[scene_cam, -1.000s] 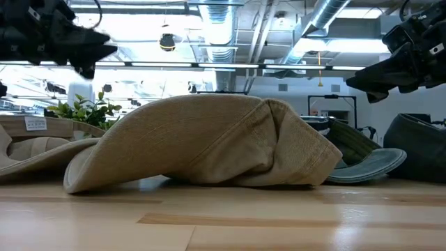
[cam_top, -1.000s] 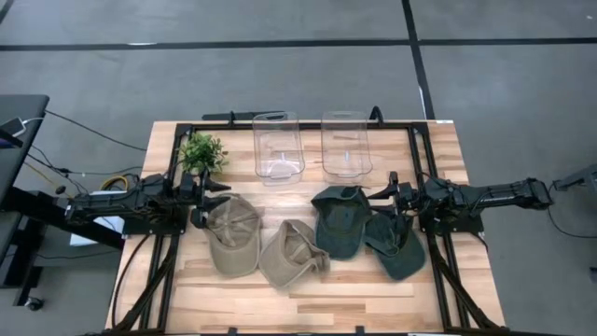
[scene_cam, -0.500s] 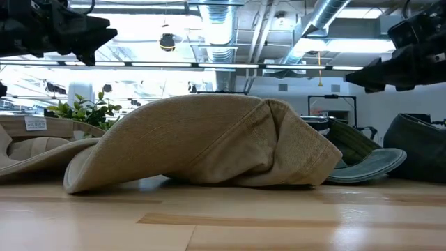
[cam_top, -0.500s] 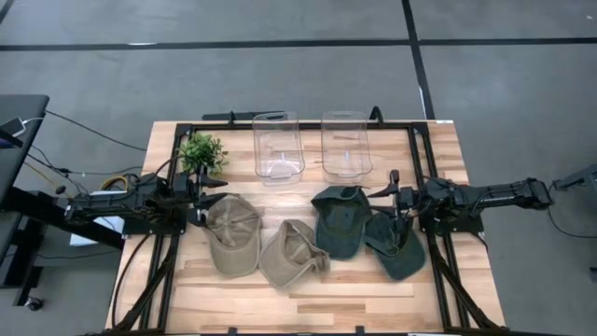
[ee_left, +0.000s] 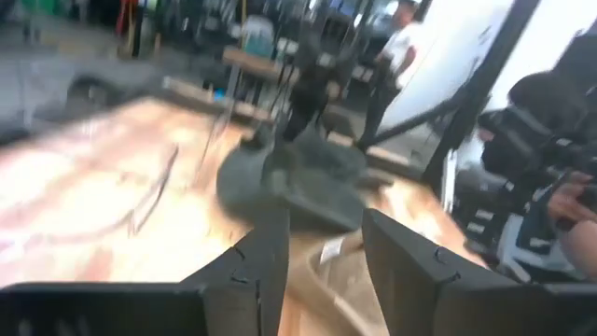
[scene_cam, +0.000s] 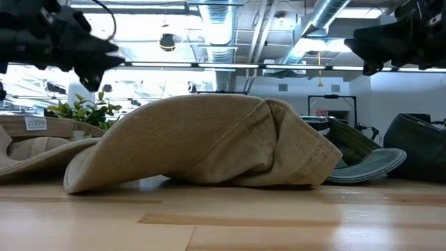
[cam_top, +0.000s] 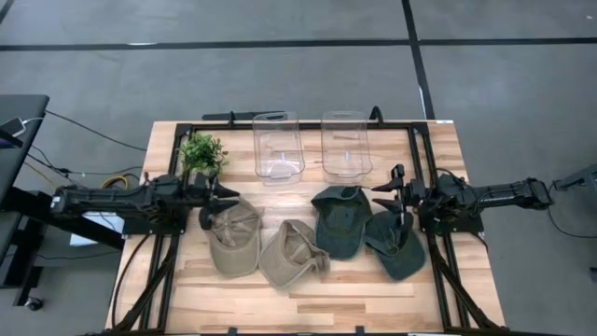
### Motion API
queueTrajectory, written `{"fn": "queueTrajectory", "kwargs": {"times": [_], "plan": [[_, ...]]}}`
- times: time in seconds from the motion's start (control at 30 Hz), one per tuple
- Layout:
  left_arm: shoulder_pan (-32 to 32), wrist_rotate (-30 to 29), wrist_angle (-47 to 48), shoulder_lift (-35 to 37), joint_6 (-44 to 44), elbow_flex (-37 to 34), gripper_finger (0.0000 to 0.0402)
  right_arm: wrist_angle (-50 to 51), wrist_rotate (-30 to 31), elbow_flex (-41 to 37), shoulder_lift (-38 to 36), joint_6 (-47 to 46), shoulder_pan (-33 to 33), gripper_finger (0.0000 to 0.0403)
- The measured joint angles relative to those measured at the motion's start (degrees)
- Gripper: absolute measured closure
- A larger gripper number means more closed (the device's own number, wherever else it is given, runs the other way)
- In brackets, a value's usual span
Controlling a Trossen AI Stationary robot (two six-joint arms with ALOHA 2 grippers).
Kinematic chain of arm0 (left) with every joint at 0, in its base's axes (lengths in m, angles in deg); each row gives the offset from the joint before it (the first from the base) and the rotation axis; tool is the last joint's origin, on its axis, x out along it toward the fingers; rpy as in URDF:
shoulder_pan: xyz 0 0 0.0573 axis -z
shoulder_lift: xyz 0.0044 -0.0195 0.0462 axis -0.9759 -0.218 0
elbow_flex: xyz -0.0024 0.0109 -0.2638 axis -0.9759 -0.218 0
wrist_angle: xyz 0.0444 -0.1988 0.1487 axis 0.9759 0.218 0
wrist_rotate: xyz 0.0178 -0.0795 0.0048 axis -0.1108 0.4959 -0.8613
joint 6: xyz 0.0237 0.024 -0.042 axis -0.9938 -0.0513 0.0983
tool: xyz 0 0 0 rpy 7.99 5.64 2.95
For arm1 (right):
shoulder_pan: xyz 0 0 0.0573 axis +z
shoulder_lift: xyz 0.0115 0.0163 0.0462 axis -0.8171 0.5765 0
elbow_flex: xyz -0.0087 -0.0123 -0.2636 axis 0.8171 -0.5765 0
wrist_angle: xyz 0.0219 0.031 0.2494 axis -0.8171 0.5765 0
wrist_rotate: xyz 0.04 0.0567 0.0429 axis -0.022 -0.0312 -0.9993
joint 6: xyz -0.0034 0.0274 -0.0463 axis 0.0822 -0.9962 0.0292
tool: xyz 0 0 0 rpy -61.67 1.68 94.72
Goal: Pick & Place hat
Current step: Put the right brown cap into the right transparent bin
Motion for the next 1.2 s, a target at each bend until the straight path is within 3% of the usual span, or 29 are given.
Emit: {"fn": "queueTrajectory", "kwargs": {"times": [0.17, 0.3, 0.63, 0.77, 0.93, 1.2], "plan": [[0.0, -0.1, -0.4, -11.3, 1.0, 3.6, 0.0276, 0.3, 0.1, 0.5, 0.0, -2.2, 0.0, 0.027], [0.0, -0.3, -0.9, -18.8, 0.7, 6.9, 0.0281, 6.8, 0.1, 4.0, 0.0, -6.5, 0.0, 0.0273], [0.0, -0.3, -7.0, -28.3, -3.2, 10.4, 0.0282, 44.1, 0.0, 21.6, 8.0, -20.3, 0.0, 0.0274], [0.0, -0.3, -11.4, -29.6, -6.1, 10.4, 0.0284, 54.9, -3.5, 28.2, 12.5, -25.1, 0.6, 0.0274], [0.0, -0.5, -16.1, -29.6, -8.1, 10.4, 0.0284, 54.3, -7.0, 30.7, 17.0, -27.4, 2.0, 0.0274], [0.4, 0.3, -16.6, -30.3, -5.1, 10.4, 0.0284, 45.4, -6.4, 30.8, 24.6, -24.0, 4.9, 0.0274]]}}
